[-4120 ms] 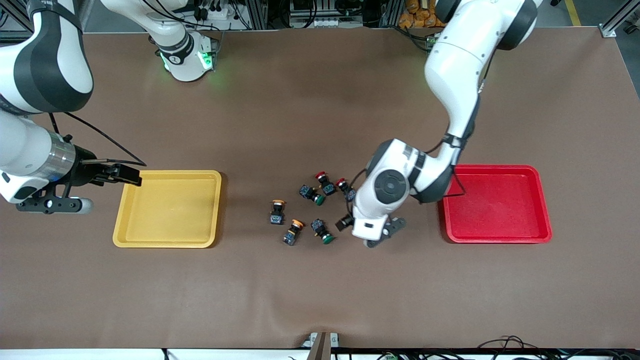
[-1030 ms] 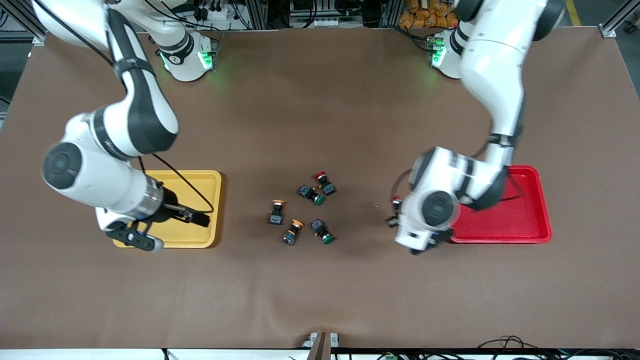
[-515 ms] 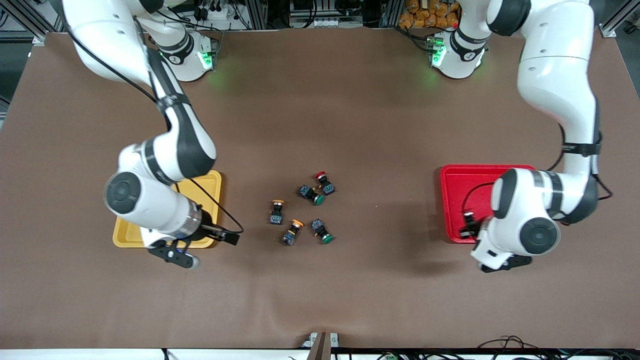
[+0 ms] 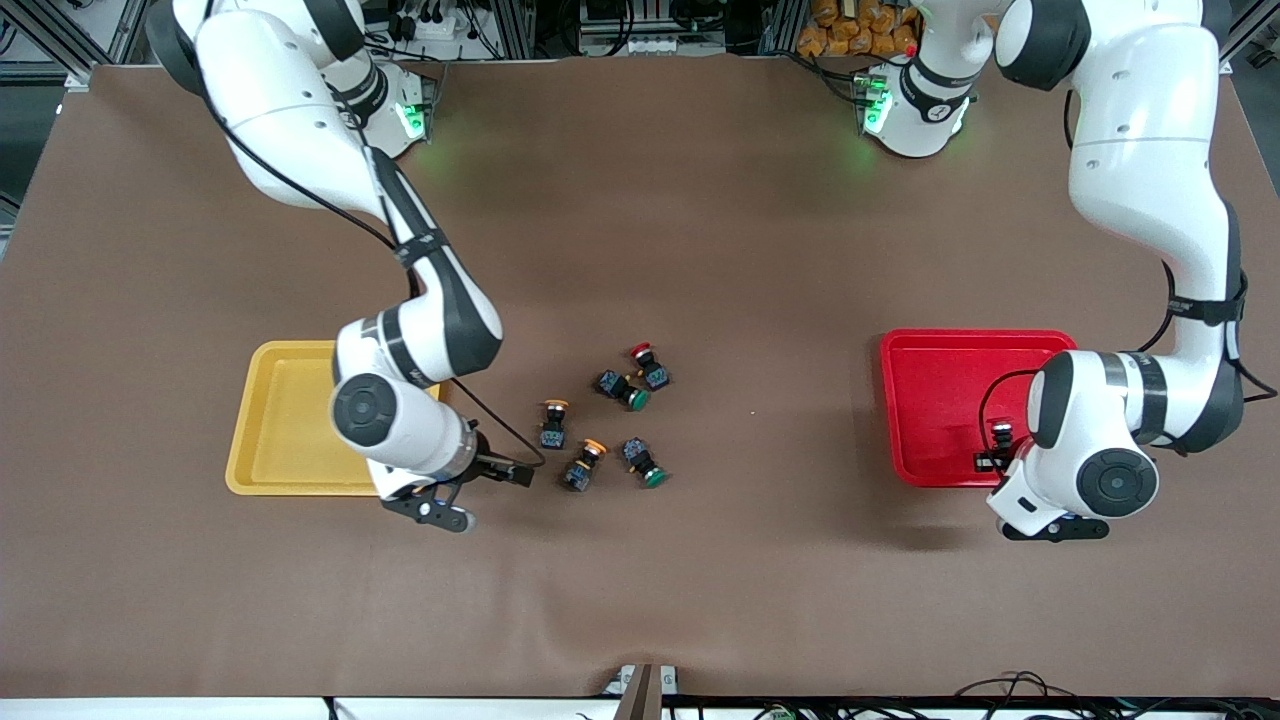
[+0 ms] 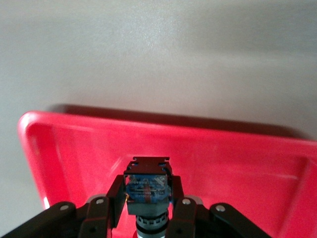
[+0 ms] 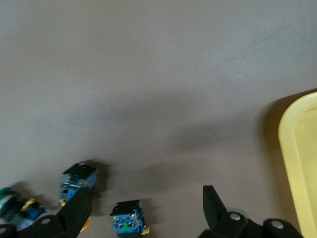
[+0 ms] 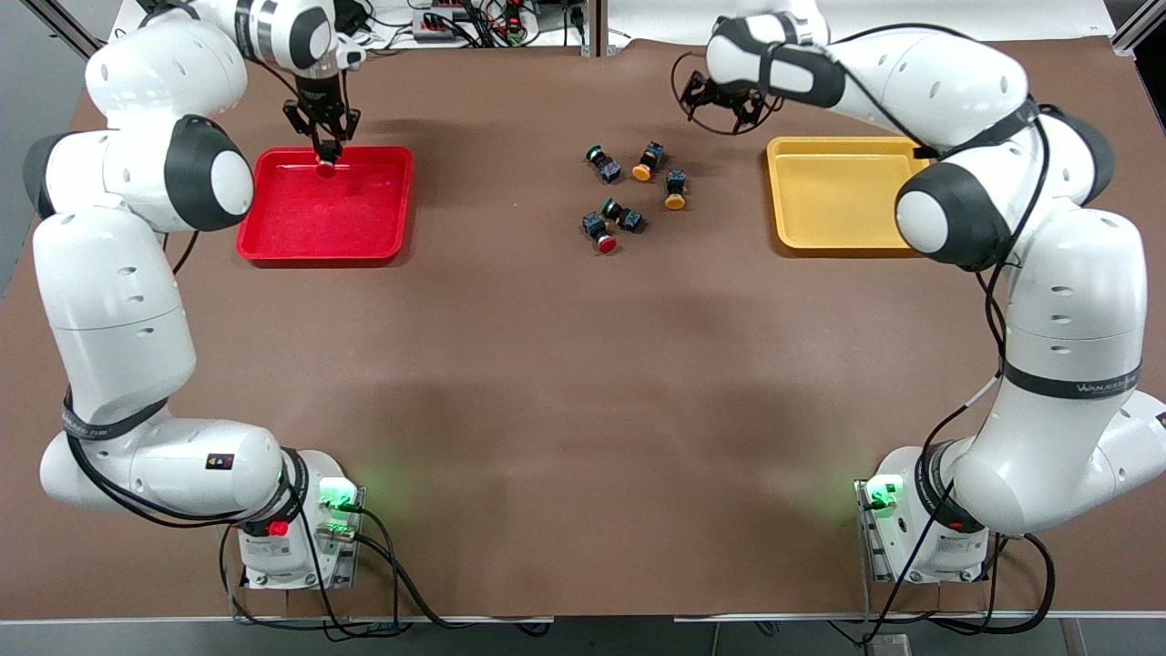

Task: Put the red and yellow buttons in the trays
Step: 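Place the red button in the red tray while the right gripper descends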

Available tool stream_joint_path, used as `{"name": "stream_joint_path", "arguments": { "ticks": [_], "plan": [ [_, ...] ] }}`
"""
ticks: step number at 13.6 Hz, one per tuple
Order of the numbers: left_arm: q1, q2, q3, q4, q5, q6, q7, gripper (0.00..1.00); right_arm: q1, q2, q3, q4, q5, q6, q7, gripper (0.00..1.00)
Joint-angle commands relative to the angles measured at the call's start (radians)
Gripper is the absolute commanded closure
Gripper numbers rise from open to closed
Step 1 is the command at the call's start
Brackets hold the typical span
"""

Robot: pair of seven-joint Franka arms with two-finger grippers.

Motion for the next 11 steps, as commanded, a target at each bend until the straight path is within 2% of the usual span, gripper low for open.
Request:
{"name": "stream_joint_path", "arguments": {
  "ticks": [1,2,3,4,5,6,7,11],
  "plan": [
    [0.019,0.006,-0.013,-0.036,0.027,0.057,0.044,0.94,0.036,0.052,-0.010,0.035,-0.031,0.005,0.054,0.00],
    [0.022,0.001,-0.013,-0.036,0.025,0.054,0.070,0.81,0.040,0.056,-0.008,0.034,-0.029,0.005,0.057,0.00],
    [0.024,-0.002,-0.011,-0.037,0.025,0.049,0.088,0.58,0.049,0.057,-0.008,0.031,-0.028,0.005,0.057,0.00],
    [0.024,-0.003,-0.011,-0.036,0.025,0.048,0.091,0.50,0.069,0.068,-0.008,0.031,-0.029,0.005,0.059,0.00],
    [0.024,-0.005,-0.011,-0.036,0.025,0.046,0.091,0.25,0.085,0.072,-0.010,0.029,-0.031,0.005,0.071,0.00],
    [0.020,-0.005,-0.011,-0.034,0.025,0.045,0.090,0.10,0.094,0.080,-0.010,0.029,-0.037,0.005,0.080,0.00],
    [0.018,-0.006,-0.011,-0.034,0.025,0.045,0.090,0.01,0.097,0.086,-0.010,0.028,-0.048,0.005,0.082,0.00],
    [0.010,-0.034,-0.017,-0.027,0.023,-0.001,0.076,0.00,0.129,0.086,-0.010,0.006,-0.055,-0.001,0.086,0.00]
  ]
}}
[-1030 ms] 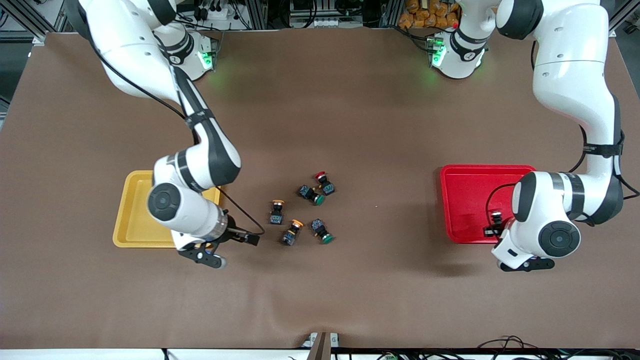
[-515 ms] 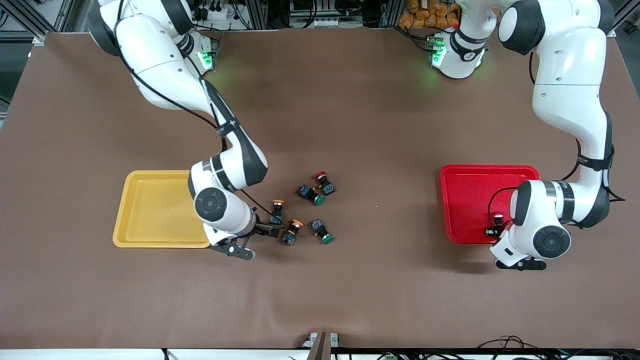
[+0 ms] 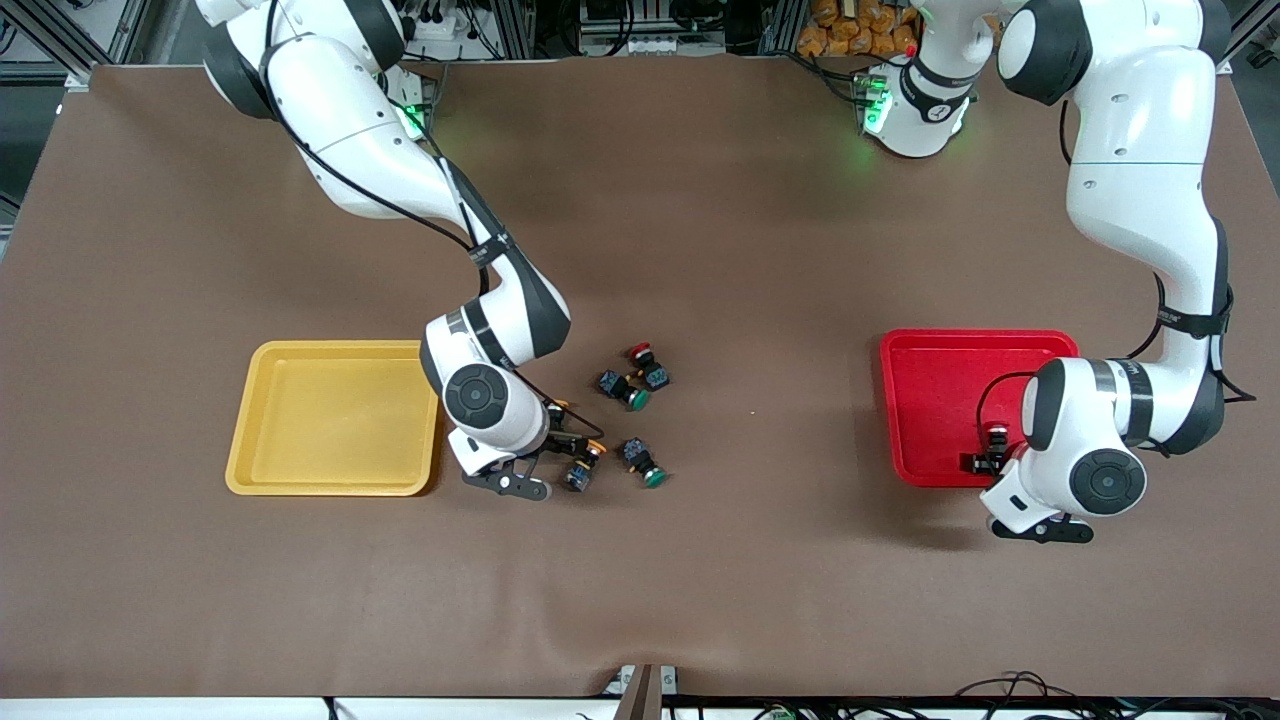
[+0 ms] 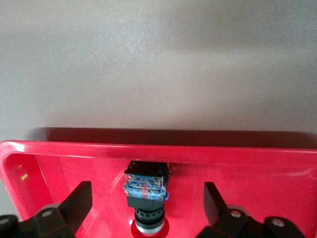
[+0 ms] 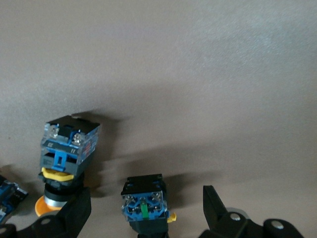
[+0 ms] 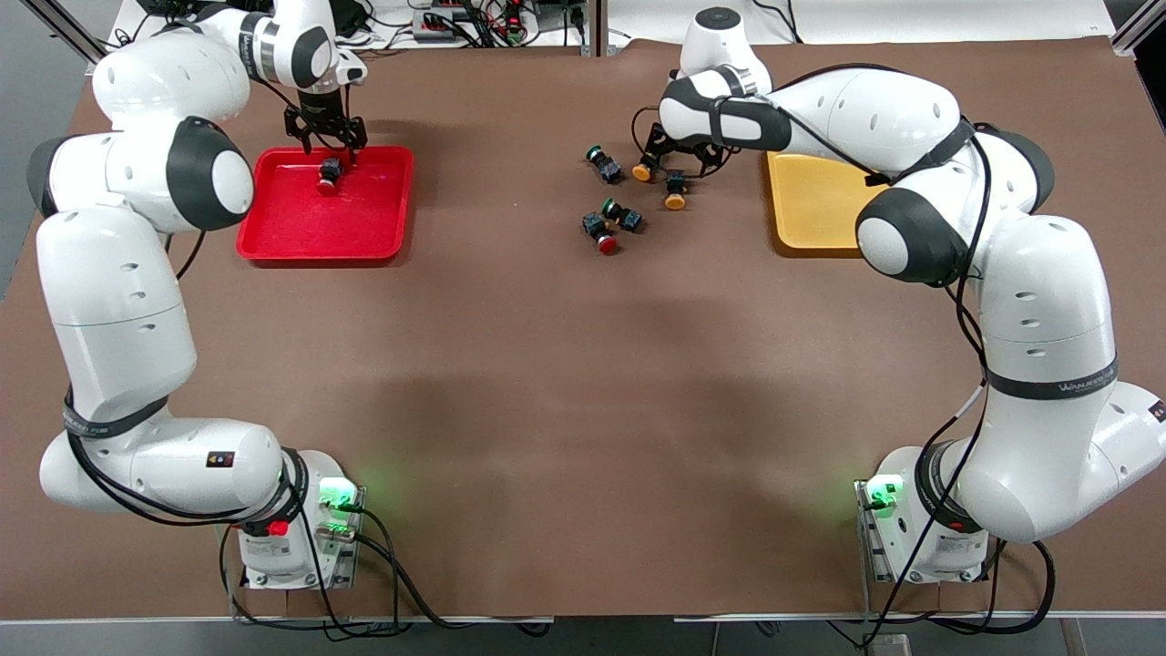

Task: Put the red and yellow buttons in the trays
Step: 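Open the left gripper while the right gripper grasps a yellow-based button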

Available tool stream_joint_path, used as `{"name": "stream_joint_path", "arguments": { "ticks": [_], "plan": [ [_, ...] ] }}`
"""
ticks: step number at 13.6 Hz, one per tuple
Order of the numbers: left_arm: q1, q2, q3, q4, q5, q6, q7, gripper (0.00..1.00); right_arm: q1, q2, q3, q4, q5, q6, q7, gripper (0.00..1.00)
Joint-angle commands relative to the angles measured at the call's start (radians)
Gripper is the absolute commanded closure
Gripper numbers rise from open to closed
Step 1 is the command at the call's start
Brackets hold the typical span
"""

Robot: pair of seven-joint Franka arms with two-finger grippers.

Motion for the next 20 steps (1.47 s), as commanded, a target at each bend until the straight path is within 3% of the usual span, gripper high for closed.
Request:
{"name": "stream_joint_path", "arguments": {
  "ticks": [1,3,4,6,7,10,16,20],
  "plan": [
    [-0.002,-0.062,-0.016,-0.008,0.011,-0.062,-0.010,0.00,0.028,0.009,-0.012,-0.008,-0.032,-0.007,0.034,0.00],
    [0.001,-0.082,-0.046,-0.009,0.006,-0.085,-0.071,0.00,0.028,0.006,-0.011,-0.010,-0.043,-0.016,0.041,0.07],
    [0.007,-0.086,-0.080,-0.009,0.002,-0.088,-0.116,0.00,0.029,0.003,-0.011,-0.010,-0.043,-0.025,0.036,0.20],
    [0.004,-0.100,-0.115,-0.009,-0.038,-0.108,-0.206,0.00,0.040,0.003,-0.012,-0.010,-0.046,-0.027,0.041,0.78],
    [0.001,-0.102,-0.137,-0.011,-0.061,-0.126,-0.254,0.00,0.037,0.004,-0.012,-0.010,-0.046,-0.027,0.041,1.00],
    [0.001,-0.102,-0.222,-0.012,-0.083,-0.151,-0.418,0.00,0.025,-0.006,-0.011,0.000,-0.045,-0.059,0.036,1.00],
    [-0.030,-0.090,-0.391,-0.038,-0.130,-0.162,-0.716,0.00,-0.093,-0.117,-0.012,0.035,-0.043,-0.331,-0.004,1.00],
    [-0.157,-0.074,-0.395,-0.044,-0.178,-0.157,-0.852,0.00,-0.236,-0.180,-0.009,0.020,-0.029,-0.381,-0.237,1.00]
  ]
}}
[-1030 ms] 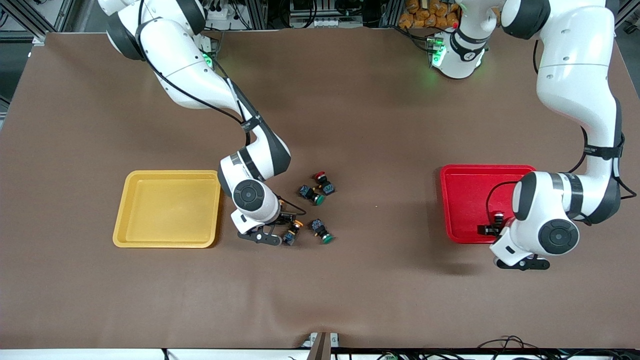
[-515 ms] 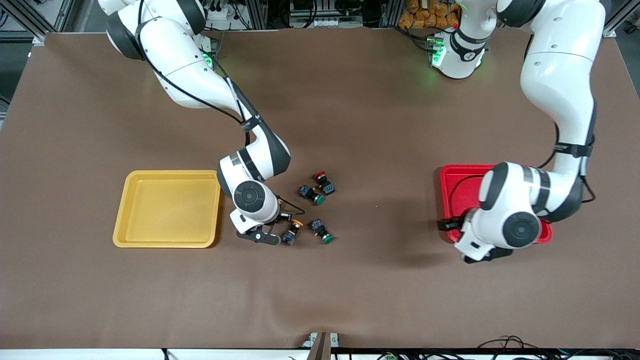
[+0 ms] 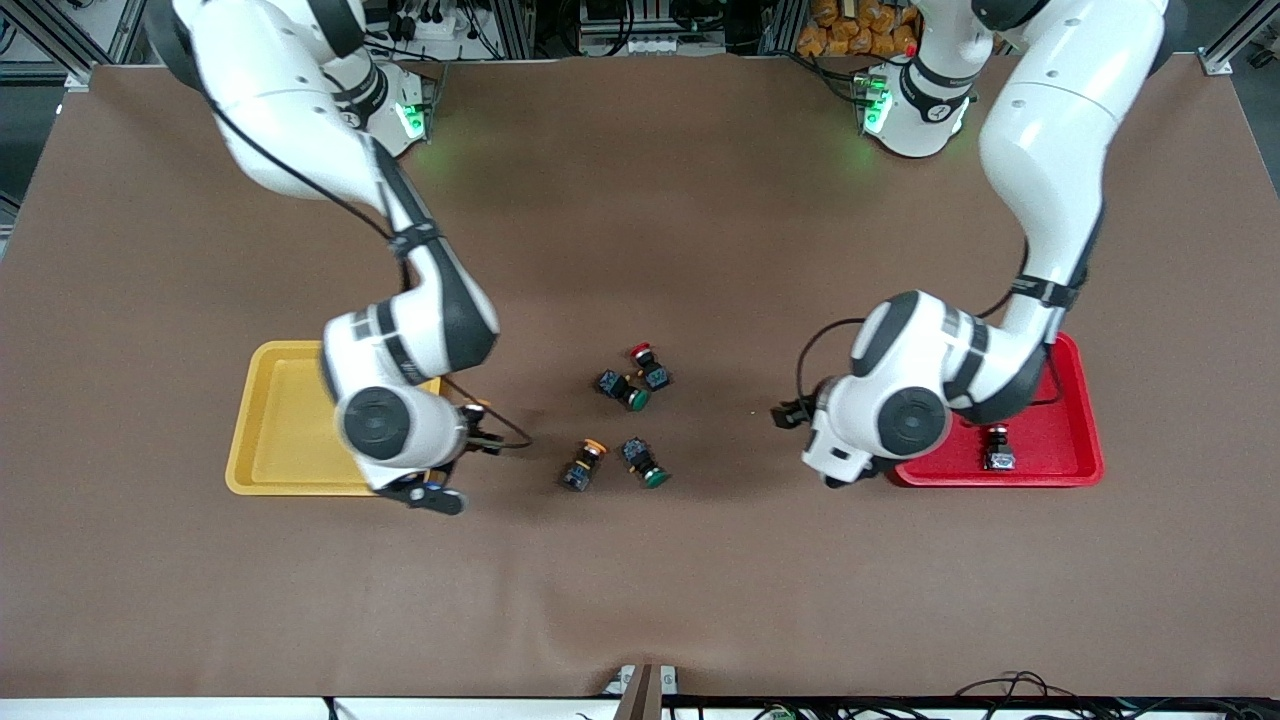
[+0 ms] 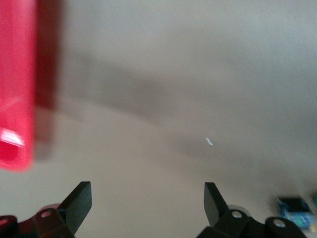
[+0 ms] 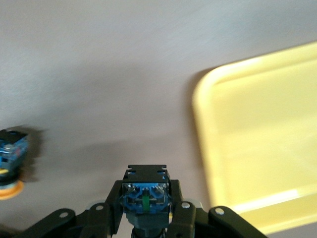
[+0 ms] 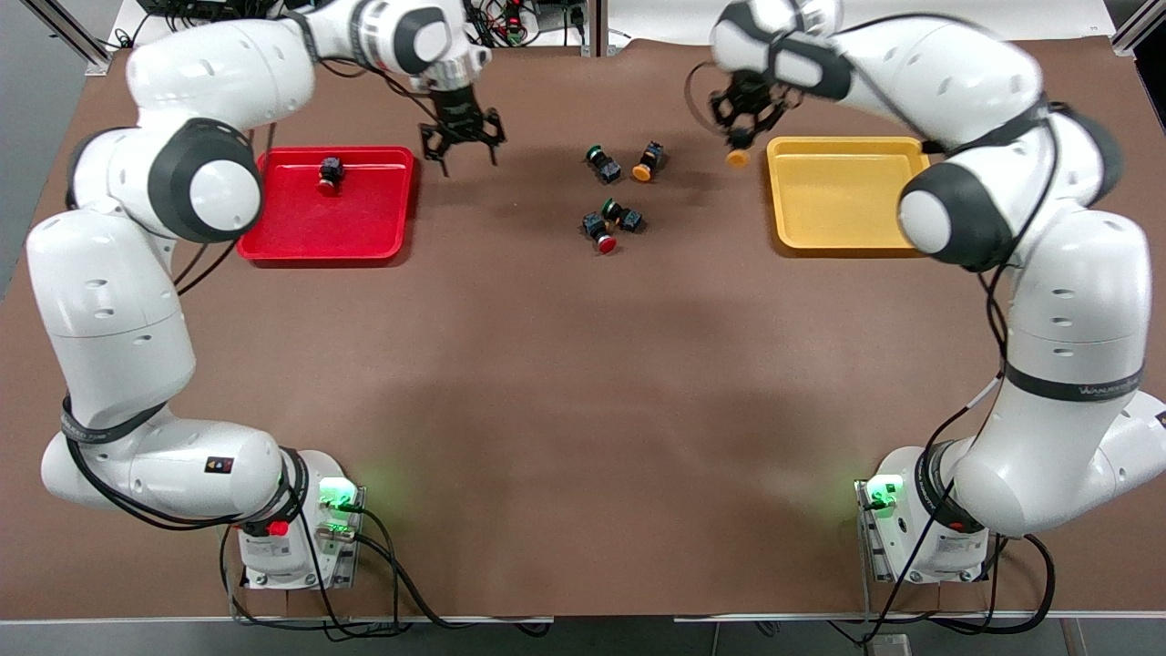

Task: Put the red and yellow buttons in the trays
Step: 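Carry the yellow button to the yellow tray while the left gripper reaches buttons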

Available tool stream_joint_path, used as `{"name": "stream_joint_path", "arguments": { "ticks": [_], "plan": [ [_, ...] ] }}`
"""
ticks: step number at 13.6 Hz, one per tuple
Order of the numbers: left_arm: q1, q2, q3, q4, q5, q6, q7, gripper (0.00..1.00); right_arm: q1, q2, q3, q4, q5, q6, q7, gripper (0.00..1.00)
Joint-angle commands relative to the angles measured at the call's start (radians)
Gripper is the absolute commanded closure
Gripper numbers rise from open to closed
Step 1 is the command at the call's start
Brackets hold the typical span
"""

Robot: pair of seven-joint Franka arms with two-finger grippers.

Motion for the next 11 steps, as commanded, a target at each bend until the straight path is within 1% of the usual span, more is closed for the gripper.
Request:
{"name": "stream_joint_path", "arguments": {
  "ticks": [1,3,4,5,7,9,11],
  "plan": [
    [-0.084,0.004,0.005,-0.013,-0.030,0.003,-0.097,0.00,-0.102,-0.044,0.026,-0.034,0.003,-0.029,-0.085,1.00],
    [-0.141,0.024,0.005,-0.019,-0.030,0.045,-0.169,0.00,-0.136,-0.047,0.022,-0.048,-0.008,-0.028,-0.121,1.00],
    [-0.188,0.045,0.005,-0.031,-0.030,0.107,-0.228,0.00,-0.180,-0.047,0.022,-0.086,-0.010,0.004,-0.185,1.00],
    [-0.215,0.059,0.007,-0.033,-0.030,0.140,-0.258,0.00,-0.197,-0.047,0.022,-0.106,-0.013,0.015,-0.203,1.00],
    [-0.264,0.079,0.010,-0.033,-0.025,0.205,-0.306,0.00,-0.238,-0.044,0.020,-0.117,-0.013,0.026,-0.244,1.00],
    [-0.305,0.091,0.019,-0.030,-0.017,0.259,-0.342,0.00,-0.303,-0.042,0.020,-0.160,-0.036,0.067,-0.355,1.00],
    [-0.319,0.096,0.021,-0.031,-0.014,0.281,-0.349,0.00,-0.378,-0.041,0.022,-0.195,-0.037,0.101,-0.491,1.00]
  ]
}}
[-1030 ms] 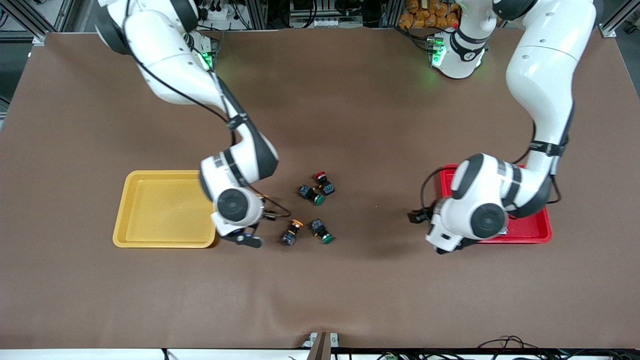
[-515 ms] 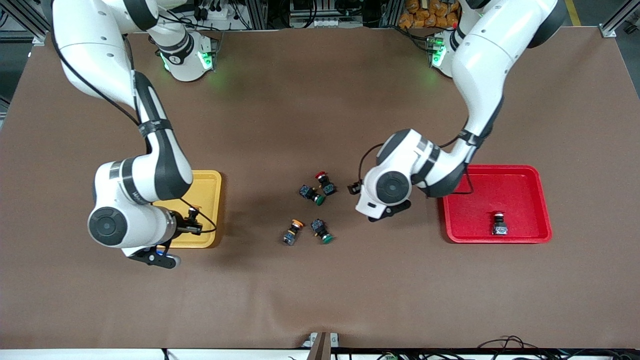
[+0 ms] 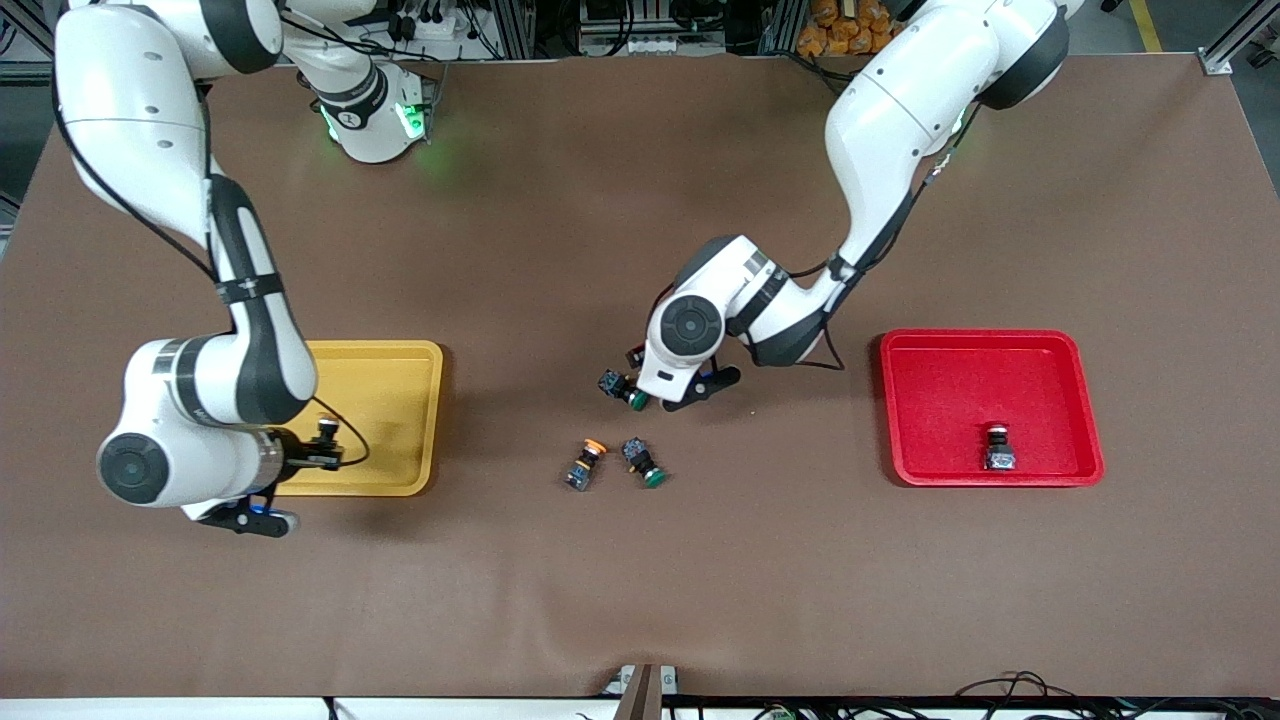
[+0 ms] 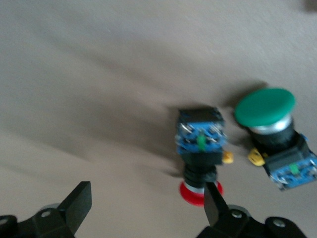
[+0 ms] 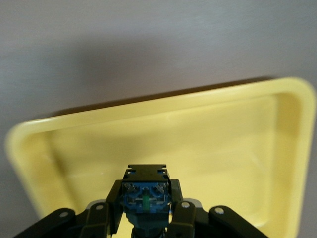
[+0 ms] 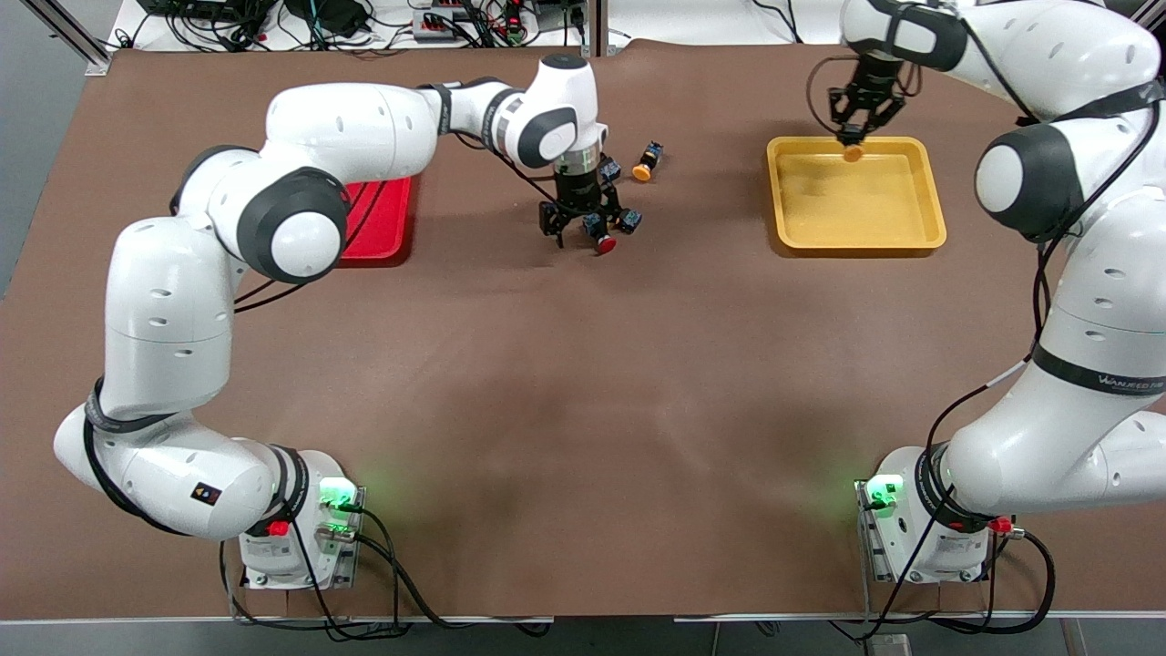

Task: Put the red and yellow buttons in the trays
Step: 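Carry the yellow button to the yellow tray while the left gripper reaches buttons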

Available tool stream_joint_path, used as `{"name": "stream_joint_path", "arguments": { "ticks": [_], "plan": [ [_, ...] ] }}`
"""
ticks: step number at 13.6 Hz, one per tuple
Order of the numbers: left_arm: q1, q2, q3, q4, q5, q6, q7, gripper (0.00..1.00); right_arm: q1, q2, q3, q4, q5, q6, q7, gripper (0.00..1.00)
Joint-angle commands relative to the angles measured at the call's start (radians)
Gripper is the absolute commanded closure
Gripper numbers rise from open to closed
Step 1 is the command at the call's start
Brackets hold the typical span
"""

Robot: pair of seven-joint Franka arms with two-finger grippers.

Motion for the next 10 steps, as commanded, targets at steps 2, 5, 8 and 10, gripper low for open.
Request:
{"name": "stream_joint_path", "arguments": {
  "ticks": [2,5,8,10],
  "plan": [
    [-0.033,0.008,0.030,0.005,0.005,0.023,-0.015,0.00,-0.087,-0.016,0.021,-0.056,-0.020,0.036,-0.122,1.00],
    [-0.079,0.033,0.088,0.008,0.014,0.036,-0.015,0.00,-0.131,-0.014,0.026,-0.167,-0.020,0.167,-0.191,1.00],
    [-0.077,0.036,0.093,0.010,0.012,0.067,-0.017,0.00,-0.120,-0.013,0.027,-0.200,-0.012,0.180,-0.189,1.00],
    [-0.073,0.033,0.095,0.017,0.009,0.072,-0.017,0.00,-0.116,-0.011,0.027,-0.211,-0.012,0.182,-0.189,1.00]
  ]
}}
